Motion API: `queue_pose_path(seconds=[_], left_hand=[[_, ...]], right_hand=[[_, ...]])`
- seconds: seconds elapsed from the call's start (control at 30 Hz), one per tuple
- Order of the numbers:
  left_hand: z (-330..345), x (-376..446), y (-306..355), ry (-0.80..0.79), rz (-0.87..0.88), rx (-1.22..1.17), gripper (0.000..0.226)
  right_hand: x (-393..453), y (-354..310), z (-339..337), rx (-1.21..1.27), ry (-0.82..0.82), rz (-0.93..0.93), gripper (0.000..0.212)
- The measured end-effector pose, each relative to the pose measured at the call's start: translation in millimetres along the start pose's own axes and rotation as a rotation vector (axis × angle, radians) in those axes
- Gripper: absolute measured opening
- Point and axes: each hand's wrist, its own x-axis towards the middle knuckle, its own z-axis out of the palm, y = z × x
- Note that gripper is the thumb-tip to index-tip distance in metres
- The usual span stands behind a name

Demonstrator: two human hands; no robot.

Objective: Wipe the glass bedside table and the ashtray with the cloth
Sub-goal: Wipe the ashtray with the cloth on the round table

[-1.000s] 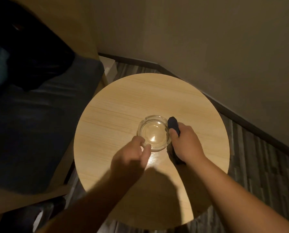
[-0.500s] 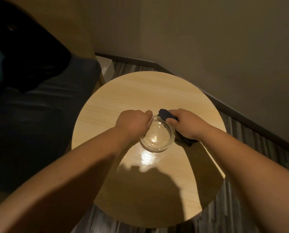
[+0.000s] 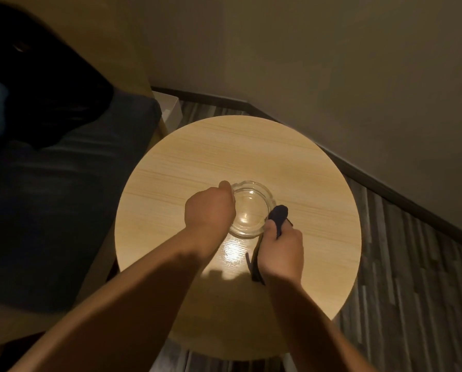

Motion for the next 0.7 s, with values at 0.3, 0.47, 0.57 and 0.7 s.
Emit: queue_pose_path(seconds=[0.3, 0.47, 0.57, 0.7], left_hand=[[-14, -31, -31, -0.294, -0.024, -0.066, 0.044], [-26, 2, -45, -0.203, 0.154, -0.042, 0.039], [-23, 14, -34, -0.184, 0.305, -0.013, 0.033], [-11, 14, -29, -0.092, 0.401, 0.074, 0.031]], right_hand=[[42, -10, -30, -0.218, -0.275, -0.242, 0.026], [75, -43, -44, -0.466, -0.482, -0.447, 0.012], [86, -56, -44, -0.583, -0.529, -0.544, 0.019], [94, -63, -45, -0.641, -0.601, -0.584, 0.023]])
